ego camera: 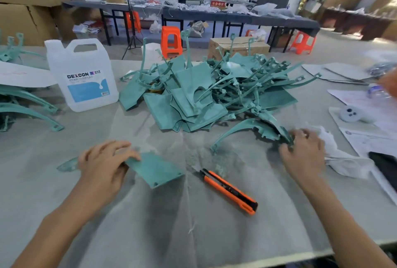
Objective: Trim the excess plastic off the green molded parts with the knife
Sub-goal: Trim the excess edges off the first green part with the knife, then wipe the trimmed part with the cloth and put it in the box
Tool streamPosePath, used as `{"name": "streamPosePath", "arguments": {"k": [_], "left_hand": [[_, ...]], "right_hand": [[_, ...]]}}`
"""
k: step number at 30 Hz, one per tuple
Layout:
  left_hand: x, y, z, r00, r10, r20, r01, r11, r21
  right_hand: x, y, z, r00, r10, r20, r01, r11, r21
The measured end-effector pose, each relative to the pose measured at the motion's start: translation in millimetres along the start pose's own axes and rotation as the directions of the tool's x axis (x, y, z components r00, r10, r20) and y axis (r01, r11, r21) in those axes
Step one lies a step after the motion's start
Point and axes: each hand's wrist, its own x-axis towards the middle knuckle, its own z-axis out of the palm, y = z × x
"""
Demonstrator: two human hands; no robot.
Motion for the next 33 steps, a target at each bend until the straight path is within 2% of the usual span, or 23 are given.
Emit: {"name": "streamPosePath", "arguments": {"k": [2,4,6,7,9,11,12,13,14,16,17,18,19,20,22,25,27,28,30,32,33], "left_hand": [[-4.2,-0.7,15.5,0.996,-0.077,-0.036,0.076,0.996,-0.038],[-7.3,-4.5,26.8,0.986,-0.144,-0.08,0.136,0.986,-0.101],[-10.7,-5.8,34.4,0.964,-0.235,-0.125,0.216,0.965,-0.151],[-12.9,-5.1,37.8,0.933,-0.32,-0.161,0.285,0.935,-0.209],[-16.2,-4.4,43.9,0.833,-0.496,-0.245,0.415,0.853,-0.317],[-19.6,-5.6,49.0,0.755,-0.577,-0.311,0.455,0.803,-0.384],[-21.5,-6.0,50.9,0.734,-0.611,-0.297,0.454,0.767,-0.454],[-22.6,-4.6,51.6,0.708,-0.666,-0.236,0.453,0.684,-0.571],[-22.0,-1.5,49.8,0.663,-0.735,-0.144,0.455,0.548,-0.702],[-16.5,4.1,47.0,0.529,-0.848,0.018,0.436,0.254,-0.863],[-13.4,4.1,46.8,0.465,-0.882,0.071,0.378,0.126,-0.917],[-9.8,3.9,46.2,0.418,-0.899,0.13,0.289,-0.004,-0.957],[-6.7,2.4,45.7,0.394,-0.898,0.196,0.203,-0.123,-0.971],[-4.3,1.6,45.1,0.407,-0.874,0.265,0.147,-0.224,-0.963],[-3.8,4.2,45.9,0.481,-0.8,0.358,0.166,-0.318,-0.933],[-5.6,10.5,47.2,0.586,-0.703,0.403,0.269,-0.3,-0.915],[-2.7,12.7,46.4,0.632,-0.636,0.443,0.326,-0.301,-0.896],[0.4,13.9,45.2,0.636,-0.608,0.474,0.332,-0.339,-0.88],[8.6,17.1,42.1,0.628,-0.558,0.543,0.302,-0.467,-0.831],[18.3,24.0,36.8,0.641,-0.49,0.591,0.237,-0.606,-0.759],[22.6,27.1,33.4,0.657,-0.46,0.597,0.218,-0.642,-0.735]], "right_hand": [[36.0,37.3,-1.1,0.974,0.183,0.137,-0.161,0.974,-0.157],[53.5,65.9,4.9,0.881,0.349,0.32,-0.234,0.908,-0.347],[58.2,83.0,10.2,0.783,0.443,0.436,-0.275,0.876,-0.397],[58.6,86.6,12.3,0.783,0.448,0.432,-0.309,0.882,-0.356],[59.3,91.5,14.7,0.841,0.444,0.31,-0.367,0.888,-0.275],[62.3,89.7,9.2,0.888,0.429,0.163,-0.4,0.898,-0.185],[63.9,87.3,4.0,0.896,0.433,0.099,-0.424,0.9,-0.099],[66.1,83.4,-0.5,0.888,0.458,0.042,-0.459,0.888,0.018],[67.4,79.4,-5.2,0.861,0.508,-0.003,-0.502,0.852,0.148],[66.5,67.0,-14.3,0.806,0.591,-0.048,-0.537,0.762,0.362],[61.2,56.5,-19.5,0.813,0.581,-0.037,-0.505,0.735,0.453],[53.2,44.8,-23.9,0.852,0.524,-0.02,-0.436,0.729,0.527],[40.8,30.5,-25.4,0.88,0.475,0.0,-0.385,0.713,0.586],[26.2,20.9,-23.5,0.912,0.41,-0.007,-0.335,0.757,0.561],[-10.0,12.0,-16.6,0.954,0.296,0.052,-0.287,0.842,0.457],[-59.8,22.1,-0.1,0.969,0.144,0.199,-0.197,0.94,0.277],[-73.5,26.5,-1.0,0.948,0.114,0.299,-0.162,0.976,0.143],[-72.9,26.1,-3.4,0.931,0.125,0.343,-0.17,0.98,0.106],[-68.9,15.3,-10.5,0.907,0.124,0.403,-0.182,0.977,0.109],[-66.1,2.3,-14.3,0.915,0.128,0.383,-0.199,0.968,0.151],[-66.4,-6.5,-17.1,0.926,0.121,0.357,-0.199,0.961,0.19]]}}
